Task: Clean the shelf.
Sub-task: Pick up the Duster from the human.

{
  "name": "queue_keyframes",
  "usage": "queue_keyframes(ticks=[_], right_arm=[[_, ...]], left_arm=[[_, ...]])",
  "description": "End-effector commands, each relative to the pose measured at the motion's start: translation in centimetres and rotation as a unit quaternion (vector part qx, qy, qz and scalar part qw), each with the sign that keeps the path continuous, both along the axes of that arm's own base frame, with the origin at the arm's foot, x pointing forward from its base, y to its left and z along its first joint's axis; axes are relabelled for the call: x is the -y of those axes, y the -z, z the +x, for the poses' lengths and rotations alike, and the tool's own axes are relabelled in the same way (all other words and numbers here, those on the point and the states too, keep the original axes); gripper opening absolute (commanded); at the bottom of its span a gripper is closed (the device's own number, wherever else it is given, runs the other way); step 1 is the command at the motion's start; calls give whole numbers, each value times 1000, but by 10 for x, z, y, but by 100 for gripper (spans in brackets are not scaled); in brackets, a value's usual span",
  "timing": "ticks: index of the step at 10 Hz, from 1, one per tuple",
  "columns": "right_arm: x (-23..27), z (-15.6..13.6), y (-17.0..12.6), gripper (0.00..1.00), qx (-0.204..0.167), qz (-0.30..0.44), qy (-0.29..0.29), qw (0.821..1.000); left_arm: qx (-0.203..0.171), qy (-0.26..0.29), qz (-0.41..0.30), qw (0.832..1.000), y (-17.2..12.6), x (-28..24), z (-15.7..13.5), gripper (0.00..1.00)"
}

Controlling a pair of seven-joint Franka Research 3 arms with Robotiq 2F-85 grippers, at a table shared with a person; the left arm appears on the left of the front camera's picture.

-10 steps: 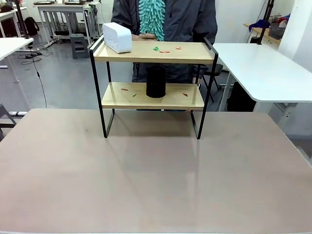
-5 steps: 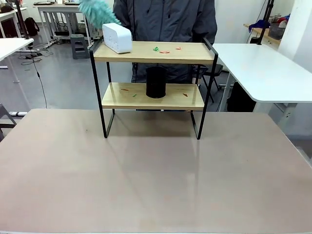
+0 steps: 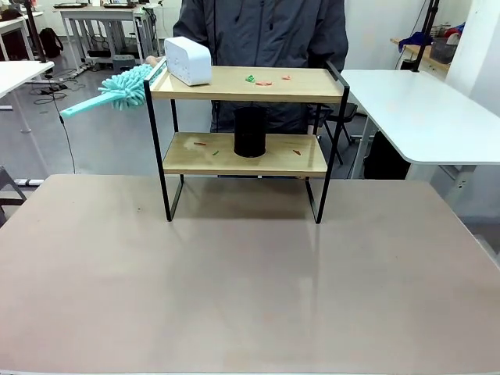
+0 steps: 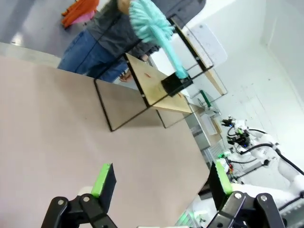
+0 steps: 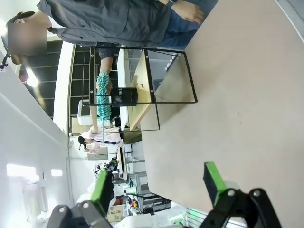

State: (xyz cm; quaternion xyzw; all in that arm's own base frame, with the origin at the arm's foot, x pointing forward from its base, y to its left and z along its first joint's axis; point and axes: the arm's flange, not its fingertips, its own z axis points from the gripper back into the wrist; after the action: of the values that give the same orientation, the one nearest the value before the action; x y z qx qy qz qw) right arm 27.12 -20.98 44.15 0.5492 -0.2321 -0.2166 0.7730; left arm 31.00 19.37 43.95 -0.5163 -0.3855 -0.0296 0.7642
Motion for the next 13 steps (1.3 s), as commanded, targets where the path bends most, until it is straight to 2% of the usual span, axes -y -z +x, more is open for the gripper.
queue_keyframes(ticks=[1,2,3,4,6,7,10,13], right_arm=[[-2,1,1,100,13,2,1,1000],[-2,1,1,100,13,2,1,1000],[-2,1,1,100,13,2,1,1000],[-2,1,1,100,13,2,1,1000],[-2,1,1,100,13,2,1,1000],[-2,1,1,100,13,2,1,1000],[-2,1,1,100,13,2,1,1000],[-2,1,1,100,13,2,1,1000]], left_arm=[[-45,99,-33,994,-42,-5,42,100],[-73,130,-54,987,-65,-7,82,100],[-99,118,-69,986,-85,-10,123,100],[-125,132,-97,979,-93,-13,154,100],[-166,148,-138,965,-97,-1,210,100],[-192,157,-134,959,-92,14,236,100],[-247,212,-115,939,-80,70,282,100],[-273,255,-82,924,-69,121,293,100]])
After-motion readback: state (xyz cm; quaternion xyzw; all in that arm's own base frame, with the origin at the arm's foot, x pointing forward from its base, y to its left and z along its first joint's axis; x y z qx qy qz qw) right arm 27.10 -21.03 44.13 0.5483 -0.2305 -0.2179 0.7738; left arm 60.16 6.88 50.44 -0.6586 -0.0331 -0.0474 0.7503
